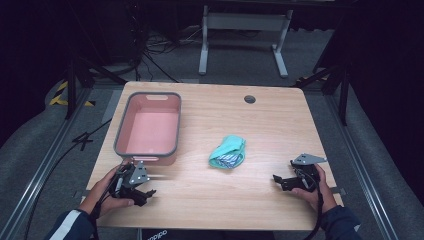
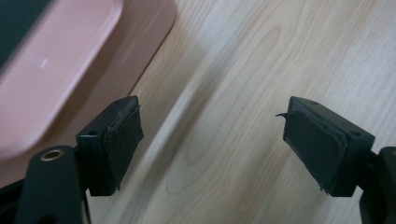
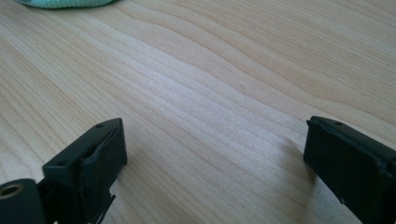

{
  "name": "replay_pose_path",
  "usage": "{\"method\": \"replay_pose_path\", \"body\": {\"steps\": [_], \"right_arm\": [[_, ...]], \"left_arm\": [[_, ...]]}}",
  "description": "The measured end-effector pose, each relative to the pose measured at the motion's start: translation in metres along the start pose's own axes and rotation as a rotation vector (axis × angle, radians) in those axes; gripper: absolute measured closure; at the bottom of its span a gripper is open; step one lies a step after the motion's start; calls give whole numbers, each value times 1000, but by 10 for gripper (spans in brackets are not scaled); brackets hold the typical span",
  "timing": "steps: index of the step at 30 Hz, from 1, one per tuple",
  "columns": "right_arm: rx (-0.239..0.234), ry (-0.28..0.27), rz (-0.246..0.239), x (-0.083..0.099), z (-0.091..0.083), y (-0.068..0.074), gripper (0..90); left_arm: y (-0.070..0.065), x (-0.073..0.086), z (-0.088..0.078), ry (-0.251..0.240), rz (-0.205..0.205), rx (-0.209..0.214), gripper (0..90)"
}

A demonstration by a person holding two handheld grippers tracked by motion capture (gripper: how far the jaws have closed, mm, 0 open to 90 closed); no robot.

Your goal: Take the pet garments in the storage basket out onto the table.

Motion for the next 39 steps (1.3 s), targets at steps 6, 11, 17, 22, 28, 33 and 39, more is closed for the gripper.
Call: {"method": "replay_pose_path", "body": {"steps": [6, 11, 17, 22, 28, 33, 39], "right_arm": [[-1, -1, -1, 0, 0, 0, 63], [-1, -1, -2, 0, 0, 0, 62], [-2, -1, -2, 0, 0, 0, 63], [-1, -1, -3, 0, 0, 0, 63], [1, -1, -2, 0, 0, 0, 63], [0, -2, -2, 0, 0, 0, 62], [-1, -2, -2, 0, 0, 0, 63]], "left_arm": [[5, 18, 5, -36, -60, 27, 185], [10, 30, 12, -133, -186, 104, 151], [12, 34, 14, -163, -216, 90, 93], [12, 34, 13, -158, -214, 91, 92], [12, 33, 14, -162, -220, 93, 90], [12, 34, 14, -159, -219, 89, 87], [12, 33, 14, -160, -223, 86, 83]]}}
Point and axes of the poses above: each handheld gripper's, and its own axes: z roughly forward along the jaws, x roughly out of its underside, y roughly to its left, the point moved 5 cm from there along z, roughly forward along the jaws, and after that the axes turned 5 degrees about y, right-handed, at the moved point
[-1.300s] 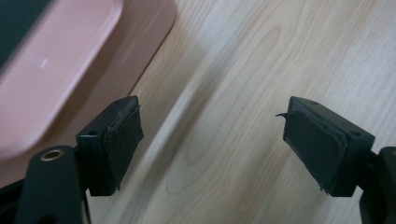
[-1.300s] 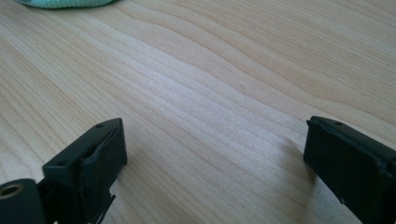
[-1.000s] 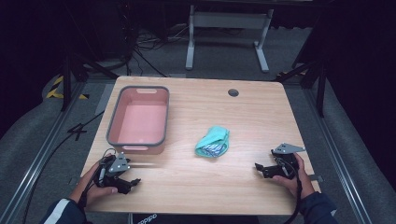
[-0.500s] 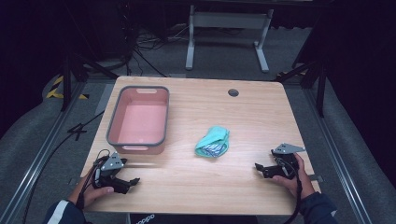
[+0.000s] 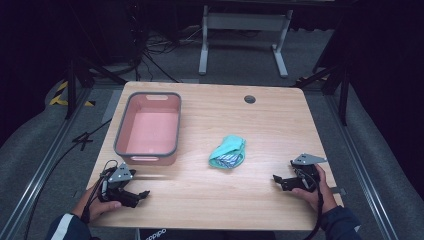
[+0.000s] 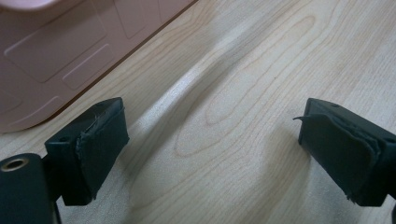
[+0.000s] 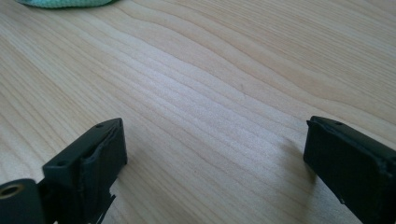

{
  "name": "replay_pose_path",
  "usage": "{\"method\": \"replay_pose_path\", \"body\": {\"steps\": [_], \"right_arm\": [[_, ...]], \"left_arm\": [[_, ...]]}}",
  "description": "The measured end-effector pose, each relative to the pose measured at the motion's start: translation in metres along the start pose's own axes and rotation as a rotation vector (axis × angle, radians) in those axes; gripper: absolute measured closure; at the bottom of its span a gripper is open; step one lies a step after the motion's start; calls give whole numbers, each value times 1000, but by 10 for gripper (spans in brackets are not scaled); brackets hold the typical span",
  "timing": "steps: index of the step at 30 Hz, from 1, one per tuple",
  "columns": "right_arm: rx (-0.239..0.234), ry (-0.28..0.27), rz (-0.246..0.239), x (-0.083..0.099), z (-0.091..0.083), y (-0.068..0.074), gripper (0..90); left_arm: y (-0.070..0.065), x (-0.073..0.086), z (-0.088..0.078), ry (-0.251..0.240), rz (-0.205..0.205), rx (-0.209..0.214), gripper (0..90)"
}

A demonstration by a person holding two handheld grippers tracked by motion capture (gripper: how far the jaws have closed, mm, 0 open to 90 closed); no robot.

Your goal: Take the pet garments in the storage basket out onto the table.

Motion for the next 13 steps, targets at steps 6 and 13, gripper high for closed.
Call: {"method": "replay_pose_path", "body": {"steps": [6, 13], "right_arm": [[0, 0, 0, 0, 0, 0, 62], [2, 0, 2, 0, 0, 0, 62]], "left_arm": [[0, 0, 0, -3, 2, 5, 81], [0, 0, 1, -2, 3, 4, 77]]}}
Point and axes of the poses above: each handheld gripper's, and its own axes: z roughly forward along the jaws, x roughly out of its underside, y roughly to its left, the point moved 5 cm from there along z, roughly forward along the jaws, and after that the axes turned 5 degrees about y, right-handed, at the moved point
